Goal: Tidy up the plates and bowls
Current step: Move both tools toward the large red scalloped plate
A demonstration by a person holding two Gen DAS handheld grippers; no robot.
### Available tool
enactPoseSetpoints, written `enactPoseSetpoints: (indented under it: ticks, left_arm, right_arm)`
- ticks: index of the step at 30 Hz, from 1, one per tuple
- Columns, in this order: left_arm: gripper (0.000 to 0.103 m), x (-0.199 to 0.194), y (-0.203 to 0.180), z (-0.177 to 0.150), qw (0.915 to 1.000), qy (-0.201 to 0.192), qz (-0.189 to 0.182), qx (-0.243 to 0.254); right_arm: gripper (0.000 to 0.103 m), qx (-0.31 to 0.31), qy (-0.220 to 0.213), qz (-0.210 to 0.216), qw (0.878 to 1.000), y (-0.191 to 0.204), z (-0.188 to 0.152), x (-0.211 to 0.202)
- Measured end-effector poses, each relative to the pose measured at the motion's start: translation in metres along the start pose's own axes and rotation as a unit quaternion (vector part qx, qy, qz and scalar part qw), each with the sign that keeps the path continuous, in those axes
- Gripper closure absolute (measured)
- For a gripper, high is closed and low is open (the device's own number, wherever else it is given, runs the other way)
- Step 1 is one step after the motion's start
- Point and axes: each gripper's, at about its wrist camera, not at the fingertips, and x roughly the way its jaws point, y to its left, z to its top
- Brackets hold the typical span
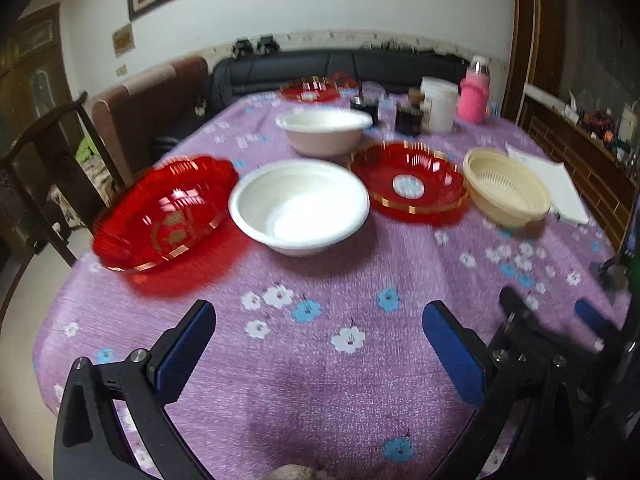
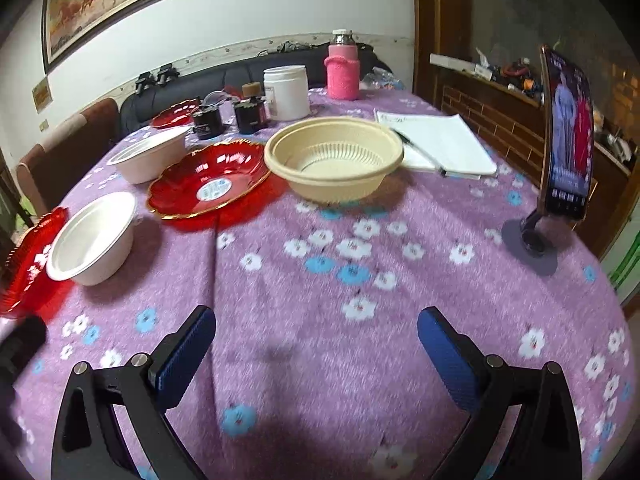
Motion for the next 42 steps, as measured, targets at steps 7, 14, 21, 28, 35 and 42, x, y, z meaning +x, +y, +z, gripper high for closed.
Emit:
enactPoseSetpoints:
  ticks: [7,14,21,28,35,42]
  left_arm:
    - [0.0,0.05,-0.008,-0.008,0.9964,0.084,-0.012,0.004]
    - [0.0,0.076,-0.019,-0.013,0.9934,0.113,-0.003,0.016]
    - [0.0,0.079,-0.014,-0.013,0.9938,0.11,-0.013,-0.001]
    - [0.0,0.08,-0.017,-0.013,0.9942,0.107,-0.008,-0.009]
    - [0.0,0.077,-0.015,-0.014,0.9932,0.115,-0.014,-0.001]
    - [0.0,0.076,-0.015,-0.016,0.9926,0.118,-0.022,0.012]
  right_arm:
    - [0.001,0.034,0.057,0.019,0.998,-0.016,0.006,0.036]
    - [0.001,0.057,0.078,0.032,0.995,-0.024,0.004,0.044]
    - [0.001,0.053,0.08,0.028,0.995,-0.023,0.003,0.043]
    - [0.001,0.059,0.076,0.035,0.995,-0.024,0.004,0.044]
    - [0.001,0.051,0.08,0.027,0.995,-0.022,0.003,0.045]
    - [0.001,0.046,0.082,0.021,0.995,-0.02,0.003,0.046]
